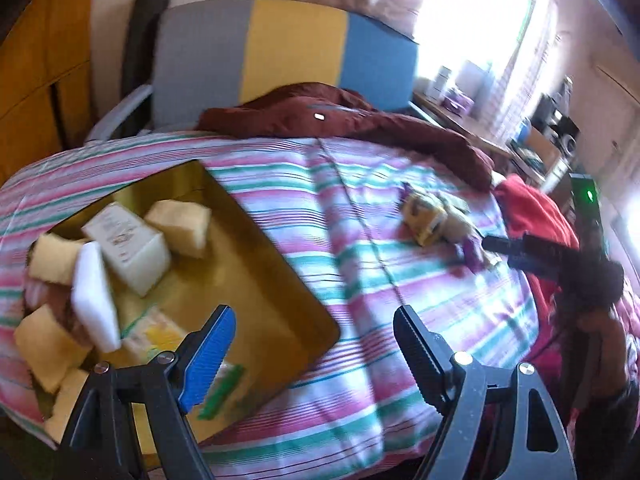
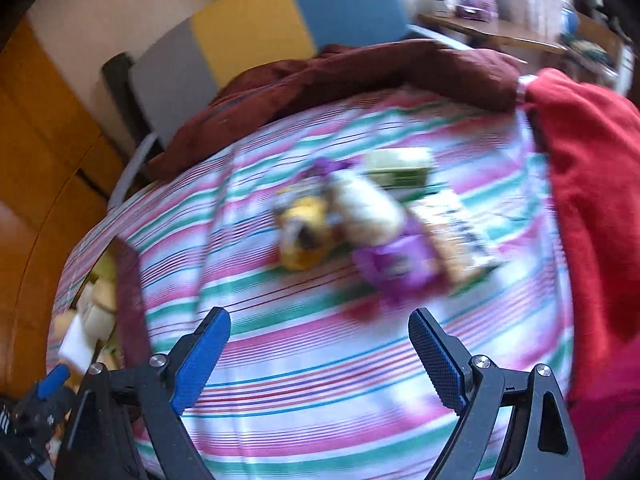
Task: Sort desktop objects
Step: 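Move both tools back over the remaining items on the bedspread, then grasp the green-and-white medicine box with the right tool while the left tool grasps the yellow knitted sock, then carry the medicine box and knitted sock into the gold tray and release both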
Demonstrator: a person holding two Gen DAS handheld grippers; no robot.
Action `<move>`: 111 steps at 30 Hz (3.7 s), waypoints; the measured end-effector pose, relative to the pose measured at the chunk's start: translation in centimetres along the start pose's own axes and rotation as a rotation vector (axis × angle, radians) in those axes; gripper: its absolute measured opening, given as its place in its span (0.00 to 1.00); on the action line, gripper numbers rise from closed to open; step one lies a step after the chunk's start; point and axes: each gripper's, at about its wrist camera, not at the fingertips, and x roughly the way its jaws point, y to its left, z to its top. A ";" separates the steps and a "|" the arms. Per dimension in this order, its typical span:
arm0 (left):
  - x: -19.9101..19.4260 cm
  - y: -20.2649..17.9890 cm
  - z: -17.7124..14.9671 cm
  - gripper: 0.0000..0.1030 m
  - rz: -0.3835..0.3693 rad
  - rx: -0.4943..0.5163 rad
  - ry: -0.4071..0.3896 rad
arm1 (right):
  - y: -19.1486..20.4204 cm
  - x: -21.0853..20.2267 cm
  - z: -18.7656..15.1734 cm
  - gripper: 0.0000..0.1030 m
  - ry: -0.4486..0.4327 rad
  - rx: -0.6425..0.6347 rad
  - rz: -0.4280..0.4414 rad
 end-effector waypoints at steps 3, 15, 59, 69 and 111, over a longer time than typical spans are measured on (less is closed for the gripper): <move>0.7 -1.7 0.3 0.80 -0.023 0.036 0.011 | -2.0 -0.4 0.9 0.89 0.004 0.036 -0.007; 3.2 -5.6 0.5 0.81 -0.040 0.127 0.055 | -5.5 0.7 5.8 0.83 -0.049 0.122 0.012; 12.2 -8.1 8.4 0.75 -0.124 -0.101 0.126 | -5.2 10.2 12.7 0.70 0.005 -0.005 -0.136; 18.6 -7.4 10.5 0.74 -0.269 -0.355 0.291 | -5.2 9.5 13.0 0.70 -0.018 0.008 -0.103; 13.5 -9.7 8.5 0.36 0.014 0.001 0.049 | 1.9 7.9 11.4 0.70 -0.070 -0.271 0.196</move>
